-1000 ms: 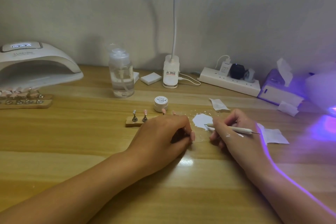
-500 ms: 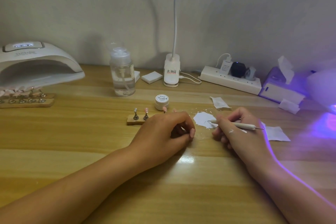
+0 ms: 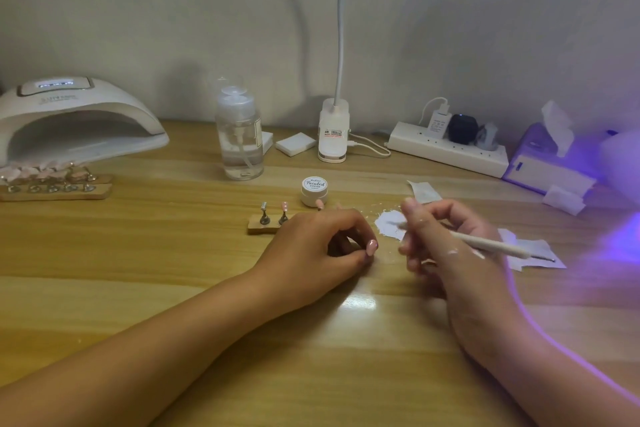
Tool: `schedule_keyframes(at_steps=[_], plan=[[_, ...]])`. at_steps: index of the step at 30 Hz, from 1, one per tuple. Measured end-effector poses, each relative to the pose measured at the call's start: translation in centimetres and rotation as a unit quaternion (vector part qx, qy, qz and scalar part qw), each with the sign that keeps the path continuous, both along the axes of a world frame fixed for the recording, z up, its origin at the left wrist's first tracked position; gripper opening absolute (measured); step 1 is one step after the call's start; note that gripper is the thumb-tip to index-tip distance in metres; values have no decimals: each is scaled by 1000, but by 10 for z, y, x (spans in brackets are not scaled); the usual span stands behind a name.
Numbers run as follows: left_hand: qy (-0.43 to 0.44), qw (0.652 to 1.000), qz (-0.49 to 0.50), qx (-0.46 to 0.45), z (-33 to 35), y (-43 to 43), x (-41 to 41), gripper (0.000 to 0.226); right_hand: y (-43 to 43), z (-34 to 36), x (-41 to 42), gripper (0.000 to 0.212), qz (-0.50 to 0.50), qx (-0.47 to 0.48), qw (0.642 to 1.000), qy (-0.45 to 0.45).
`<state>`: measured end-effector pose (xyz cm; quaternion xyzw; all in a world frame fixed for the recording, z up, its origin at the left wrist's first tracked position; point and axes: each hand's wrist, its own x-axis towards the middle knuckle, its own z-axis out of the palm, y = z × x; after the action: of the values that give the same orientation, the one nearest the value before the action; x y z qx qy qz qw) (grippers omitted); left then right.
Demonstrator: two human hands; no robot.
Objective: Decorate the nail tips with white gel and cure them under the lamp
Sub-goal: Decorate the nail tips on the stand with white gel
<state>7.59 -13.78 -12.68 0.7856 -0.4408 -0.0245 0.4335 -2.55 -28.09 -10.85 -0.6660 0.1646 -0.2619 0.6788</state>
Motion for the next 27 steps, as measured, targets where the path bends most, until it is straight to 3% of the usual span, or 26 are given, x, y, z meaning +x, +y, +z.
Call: schedule_keyframes(at_steps=[5,16,27], plan=[[-8,1000,1,-2,0,1,0,13,4,-2,0,20,10,-3,1000,13],[-26,1000,-5,-5,1,0,0,16,3,-5,3,37,37,-20,999,25],[-33,999,-14,-6,1,0,0,17,4,-4,3,36,45,-27,998,32]])
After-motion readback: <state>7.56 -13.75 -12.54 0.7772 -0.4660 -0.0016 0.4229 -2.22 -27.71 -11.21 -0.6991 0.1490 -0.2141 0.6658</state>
